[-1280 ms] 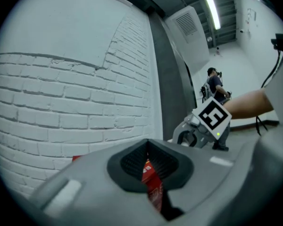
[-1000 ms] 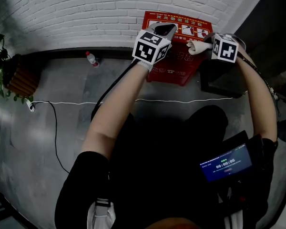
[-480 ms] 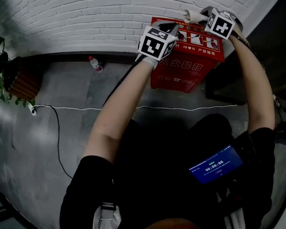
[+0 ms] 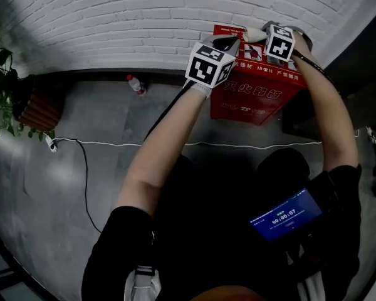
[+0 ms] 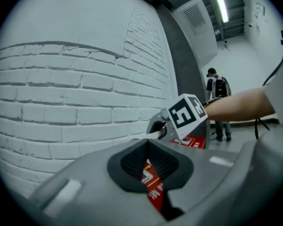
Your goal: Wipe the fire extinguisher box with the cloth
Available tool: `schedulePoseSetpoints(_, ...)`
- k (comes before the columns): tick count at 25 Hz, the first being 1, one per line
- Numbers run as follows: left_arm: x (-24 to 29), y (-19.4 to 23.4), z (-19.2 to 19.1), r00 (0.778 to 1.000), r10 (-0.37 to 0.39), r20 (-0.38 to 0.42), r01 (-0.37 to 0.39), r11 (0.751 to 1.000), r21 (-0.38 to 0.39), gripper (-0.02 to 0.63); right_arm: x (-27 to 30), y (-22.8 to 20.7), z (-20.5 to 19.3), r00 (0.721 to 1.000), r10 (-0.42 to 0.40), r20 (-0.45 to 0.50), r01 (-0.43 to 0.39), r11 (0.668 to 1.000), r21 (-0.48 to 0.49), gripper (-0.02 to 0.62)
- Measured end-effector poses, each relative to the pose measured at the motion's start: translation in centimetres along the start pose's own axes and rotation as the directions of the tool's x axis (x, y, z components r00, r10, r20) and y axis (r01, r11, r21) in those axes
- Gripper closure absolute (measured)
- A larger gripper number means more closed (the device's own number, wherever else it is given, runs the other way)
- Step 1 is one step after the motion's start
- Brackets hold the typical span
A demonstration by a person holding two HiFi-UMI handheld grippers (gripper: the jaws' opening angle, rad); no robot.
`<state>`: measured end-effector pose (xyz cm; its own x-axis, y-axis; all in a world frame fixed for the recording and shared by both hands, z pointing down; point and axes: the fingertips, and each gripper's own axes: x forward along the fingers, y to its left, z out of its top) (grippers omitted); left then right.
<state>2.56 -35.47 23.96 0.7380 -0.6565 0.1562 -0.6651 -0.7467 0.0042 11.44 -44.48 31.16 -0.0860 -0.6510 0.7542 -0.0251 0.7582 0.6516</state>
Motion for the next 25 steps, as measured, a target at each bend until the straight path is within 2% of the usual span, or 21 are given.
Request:
schedulePoseSetpoints(3,-0.1,0.4,-0.3,1.0,0.006,-0.004,-0.006,1.0,0.002,0.604,-0.4,0.7,0.2,1.0,0.03,0.009,-0.03,0.999,0.033,0.506)
schedulePoseSetpoints(11,-1.1,-0.6,-1.3,0.999,0.033,-0.021,-0.031,0.997,0.076,0.603,-2.7,4.6,-0.4,0.989,0.147,-0.011,-0.145,0.987,0.067,0.506)
schedulePoseSetpoints(15,-2.2,-1.8,-2.4,0.999,0.034,-0.03,-0.032,0.997,0.065,0.604,-4.2,7.4,-0.6,0.98,0.195,-0.023,-0.193,0.978,0.074,0.506)
schedulePoseSetpoints(25,-4.1,-2.6,-2.8,0.999,0.041,-0.011,-0.04,0.998,0.046,0.603,-8.7,12.7,2.4,0.974,0.227,0.022,-0.226,0.974,-0.021,0.506)
